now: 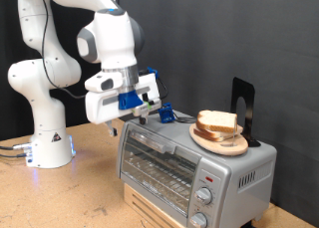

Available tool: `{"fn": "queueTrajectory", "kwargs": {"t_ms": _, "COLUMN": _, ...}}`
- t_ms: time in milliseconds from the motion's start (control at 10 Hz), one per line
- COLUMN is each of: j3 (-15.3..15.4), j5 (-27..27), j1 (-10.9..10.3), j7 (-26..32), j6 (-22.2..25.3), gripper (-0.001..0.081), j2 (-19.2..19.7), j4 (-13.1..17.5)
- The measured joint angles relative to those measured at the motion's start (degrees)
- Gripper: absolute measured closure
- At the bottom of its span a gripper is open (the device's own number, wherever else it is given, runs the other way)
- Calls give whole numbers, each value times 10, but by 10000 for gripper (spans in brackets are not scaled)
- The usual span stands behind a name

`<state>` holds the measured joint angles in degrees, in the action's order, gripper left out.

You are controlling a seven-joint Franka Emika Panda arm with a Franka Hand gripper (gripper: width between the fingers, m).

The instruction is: Make a piece of toast with the oven

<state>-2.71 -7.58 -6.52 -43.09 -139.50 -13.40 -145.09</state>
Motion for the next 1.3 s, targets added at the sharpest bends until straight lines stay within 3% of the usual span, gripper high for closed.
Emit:
{"fn": "queueTrajectory", "kwargs": {"t_ms": 400, "j3": -4, "j5": 2, "j1": 3, "j7": 26, "j6": -53, "gripper": -3, "j2": 17, "j4": -16}}
{"fn": "queueTrajectory", "kwargs": {"t_ms": 1000, "j3": -32, "j5": 17, "j1": 37, "j7": 63, "j6": -60, "gripper": -3, "j2": 29, "j4": -17}}
{"fn": "queueTrajectory", "kwargs": {"t_ms": 1300, "j3": -33, "j5": 18, "j1": 46, "j7": 52, "j6": -84, "gripper": -3, "j2": 57, "j4": -11}}
